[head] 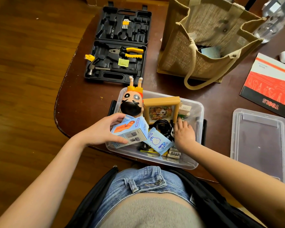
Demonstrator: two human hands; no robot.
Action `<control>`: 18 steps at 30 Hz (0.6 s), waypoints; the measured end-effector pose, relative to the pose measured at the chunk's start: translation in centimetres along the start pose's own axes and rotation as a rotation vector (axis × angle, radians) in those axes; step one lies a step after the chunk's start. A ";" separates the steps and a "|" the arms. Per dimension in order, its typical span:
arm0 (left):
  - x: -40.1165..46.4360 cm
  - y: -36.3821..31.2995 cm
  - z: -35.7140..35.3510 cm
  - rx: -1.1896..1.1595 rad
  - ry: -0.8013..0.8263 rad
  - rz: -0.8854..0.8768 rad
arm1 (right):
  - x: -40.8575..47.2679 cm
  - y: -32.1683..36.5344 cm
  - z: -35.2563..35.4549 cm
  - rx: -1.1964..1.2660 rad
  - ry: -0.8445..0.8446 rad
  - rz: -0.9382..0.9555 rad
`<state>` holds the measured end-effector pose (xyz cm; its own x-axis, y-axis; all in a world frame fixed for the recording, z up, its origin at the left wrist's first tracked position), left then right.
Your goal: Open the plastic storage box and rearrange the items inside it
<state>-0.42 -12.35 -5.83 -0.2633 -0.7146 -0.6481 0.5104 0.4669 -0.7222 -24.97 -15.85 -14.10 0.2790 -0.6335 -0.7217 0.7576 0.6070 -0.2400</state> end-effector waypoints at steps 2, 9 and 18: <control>-0.1 0.1 0.2 -0.017 -0.001 0.007 | 0.0 0.2 0.1 0.002 -0.018 0.037; -0.2 0.2 0.6 -0.043 -0.009 0.013 | -0.4 0.0 0.7 0.009 0.033 0.047; -1.3 1.3 2.8 -0.449 -0.074 -0.009 | -4.9 3.8 6.2 0.378 -0.020 0.334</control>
<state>2.85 -12.27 -5.22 -0.1981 -0.7473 -0.6343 0.0984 0.6287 -0.7714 -19.85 -13.41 -7.42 0.5511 -0.4454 -0.7056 0.7846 0.5644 0.2566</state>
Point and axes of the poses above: each hand's wrist, its own x-axis towards the middle knuckle, its own z-axis out of the back of the hand, y = z × x, the point moved 8 cm from there along x, towards the middle knuckle, and after that the axes turned 7 degrees about z, right-handed, at the moved point
